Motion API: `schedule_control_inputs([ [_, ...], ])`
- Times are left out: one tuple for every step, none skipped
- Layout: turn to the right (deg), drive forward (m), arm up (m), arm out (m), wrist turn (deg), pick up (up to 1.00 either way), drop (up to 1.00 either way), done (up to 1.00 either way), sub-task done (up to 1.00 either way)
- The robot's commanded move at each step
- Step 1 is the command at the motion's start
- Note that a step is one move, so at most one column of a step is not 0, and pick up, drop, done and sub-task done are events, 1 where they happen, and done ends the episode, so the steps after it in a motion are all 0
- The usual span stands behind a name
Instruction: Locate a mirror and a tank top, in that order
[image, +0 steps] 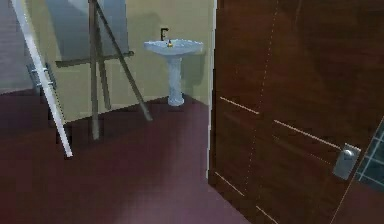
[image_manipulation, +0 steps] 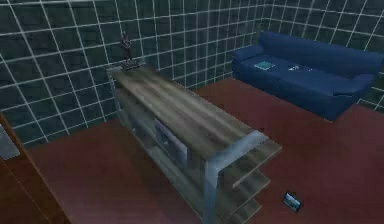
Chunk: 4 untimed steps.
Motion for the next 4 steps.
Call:
schedule_control_inputs([
  [-42.0, 0.00, 0.00, 0.00, 0.0, 0.00, 0.00, 0.00, 0.00],
  [0.0, 1.00, 0.00, 0.00, 0.0, 0.00, 0.00, 0.00, 0.00],
  [-6.0, 0.00, 0.00, 0.00, 0.0, 0.00, 0.00, 0.00, 0.00],
  [0.0, 0.20, 0.00, 0.00, 0.0, 0.00, 0.00, 0.00, 0.00],
])
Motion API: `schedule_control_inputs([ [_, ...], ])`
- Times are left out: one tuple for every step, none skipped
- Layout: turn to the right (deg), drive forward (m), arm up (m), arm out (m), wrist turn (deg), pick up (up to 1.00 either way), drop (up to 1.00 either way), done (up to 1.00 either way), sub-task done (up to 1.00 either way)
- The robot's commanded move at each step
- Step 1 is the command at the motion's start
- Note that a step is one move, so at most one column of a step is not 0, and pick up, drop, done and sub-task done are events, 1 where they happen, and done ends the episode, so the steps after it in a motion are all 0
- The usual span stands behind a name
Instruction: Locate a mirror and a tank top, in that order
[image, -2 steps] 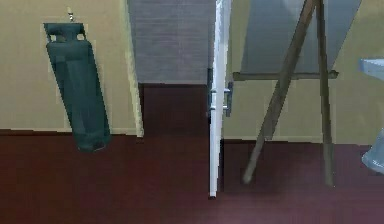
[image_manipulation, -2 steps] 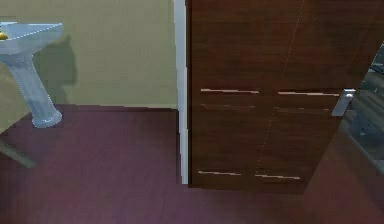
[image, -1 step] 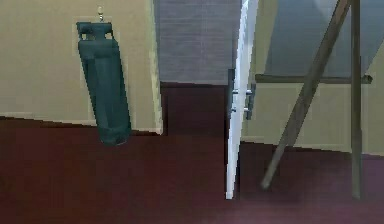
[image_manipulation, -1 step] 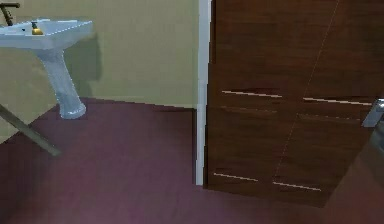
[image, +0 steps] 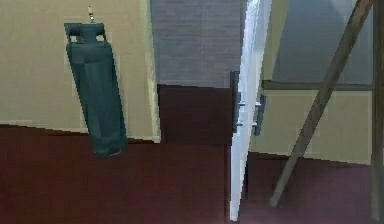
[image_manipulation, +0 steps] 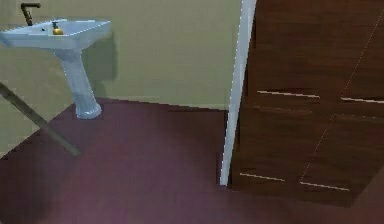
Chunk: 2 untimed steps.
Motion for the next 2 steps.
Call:
schedule_control_inputs([
  [-33.0, 0.00, 0.00, 0.00, 0.0, 0.00, 0.00, 0.00, 0.00],
  [0.0, 0.60, 0.00, 0.00, 0.0, 0.00, 0.00, 0.00, 0.00],
])
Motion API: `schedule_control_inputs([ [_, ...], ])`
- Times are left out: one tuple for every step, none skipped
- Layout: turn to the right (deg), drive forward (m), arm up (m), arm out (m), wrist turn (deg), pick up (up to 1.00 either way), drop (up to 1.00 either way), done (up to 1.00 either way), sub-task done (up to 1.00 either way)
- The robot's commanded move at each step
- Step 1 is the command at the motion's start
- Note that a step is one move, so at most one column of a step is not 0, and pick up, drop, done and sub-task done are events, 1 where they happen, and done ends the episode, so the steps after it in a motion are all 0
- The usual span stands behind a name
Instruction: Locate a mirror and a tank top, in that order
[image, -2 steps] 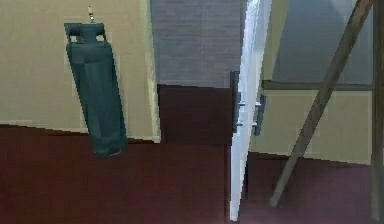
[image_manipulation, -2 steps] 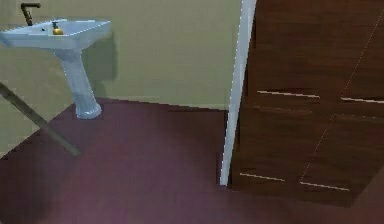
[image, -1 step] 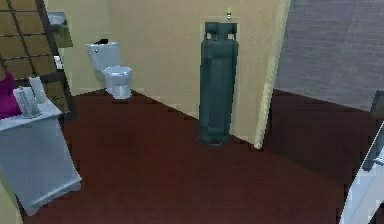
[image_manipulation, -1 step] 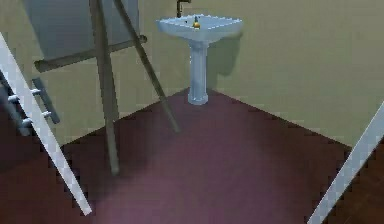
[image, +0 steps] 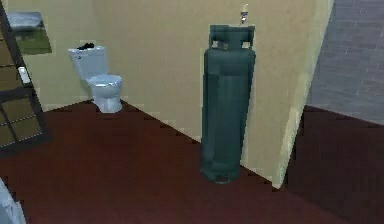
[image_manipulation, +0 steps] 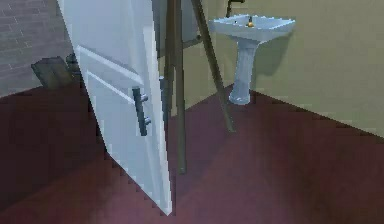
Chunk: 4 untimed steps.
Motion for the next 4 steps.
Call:
schedule_control_inputs([
  [27.0, 0.00, 0.00, 0.00, 0.0, 0.00, 0.00, 0.00, 0.00],
  [0.0, 0.25, 0.00, 0.00, 0.0, 0.00, 0.00, 0.00, 0.00],
  [-45.0, 0.00, 0.00, 0.00, 0.0, 0.00, 0.00, 0.00, 0.00],
  [-18.0, 0.00, 0.00, 0.00, 0.0, 0.00, 0.00, 0.00, 0.00],
])
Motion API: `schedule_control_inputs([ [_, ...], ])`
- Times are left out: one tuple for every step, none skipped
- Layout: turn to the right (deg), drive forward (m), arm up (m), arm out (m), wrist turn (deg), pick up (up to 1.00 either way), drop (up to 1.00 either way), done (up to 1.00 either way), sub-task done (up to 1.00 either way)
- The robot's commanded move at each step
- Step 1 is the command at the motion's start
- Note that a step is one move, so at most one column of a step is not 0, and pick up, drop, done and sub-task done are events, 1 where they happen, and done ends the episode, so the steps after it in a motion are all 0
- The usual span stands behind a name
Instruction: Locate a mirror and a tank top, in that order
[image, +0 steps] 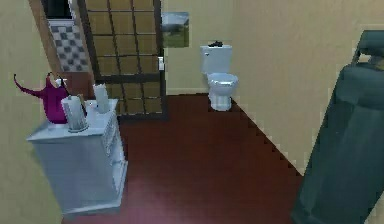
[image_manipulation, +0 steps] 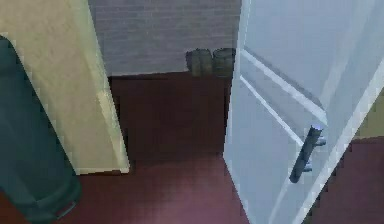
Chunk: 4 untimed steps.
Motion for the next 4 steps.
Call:
schedule_control_inputs([
  [0.0, 1.00, 0.00, 0.00, 0.0, 0.00, 0.00, 0.00, 0.00],
  [0.0, 0.95, 0.00, 0.00, 0.0, 0.00, 0.00, 0.00, 0.00],
  [-45.0, 0.00, 0.00, 0.00, 0.0, 0.00, 0.00, 0.00, 0.00],
  [-33.0, 0.00, 0.00, 0.00, 0.0, 0.00, 0.00, 0.00, 0.00],
])
